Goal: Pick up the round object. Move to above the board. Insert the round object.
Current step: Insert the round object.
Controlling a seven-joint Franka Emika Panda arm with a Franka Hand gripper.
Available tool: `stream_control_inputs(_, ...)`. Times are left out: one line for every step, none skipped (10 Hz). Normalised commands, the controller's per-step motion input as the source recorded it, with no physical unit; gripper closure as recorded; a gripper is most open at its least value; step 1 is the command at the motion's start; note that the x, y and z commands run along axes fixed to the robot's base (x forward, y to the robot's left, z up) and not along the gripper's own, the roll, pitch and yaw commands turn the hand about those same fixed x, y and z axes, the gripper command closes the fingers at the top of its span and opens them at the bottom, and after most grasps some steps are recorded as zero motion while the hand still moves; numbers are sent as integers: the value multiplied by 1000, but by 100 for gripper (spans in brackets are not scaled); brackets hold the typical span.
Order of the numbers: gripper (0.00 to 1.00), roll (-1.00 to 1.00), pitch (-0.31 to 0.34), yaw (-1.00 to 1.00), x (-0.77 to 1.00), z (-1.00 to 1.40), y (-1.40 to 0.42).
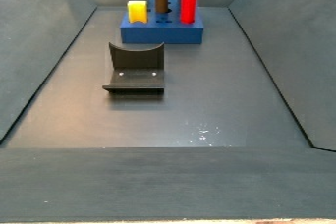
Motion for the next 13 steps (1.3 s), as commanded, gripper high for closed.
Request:
stream_control_inputs(100,151,-54,-91,-309,-34,0)
stream_control_inputs(100,129,-69,-89,-309,-57,-3)
stream_control_inputs(100,0,-51,-69,-151,-169,-174)
stream_control_inputs(100,-17,0,-80,0,-240,-266)
stream_control_inputs(100,-54,0,-100,74,-303,-303)
stream_control_inputs(100,0,0,-69,123,-317,-140)
stream_control_inputs(100,0,0,-60,103,-257,0)
stream_control_inputs(100,66,0,-57,66,-183,0)
stream_control_inputs(100,20,14,-26,111,-177,91)
stream_control_inputs(100,0,6,-23,231,-191,134)
stream_control_inputs(100,0,29,-3,300,-200,74)
stream_control_inputs(100,0,0,0,280,-249,0)
stream_control_inputs(100,0,0,0,246,-280,0)
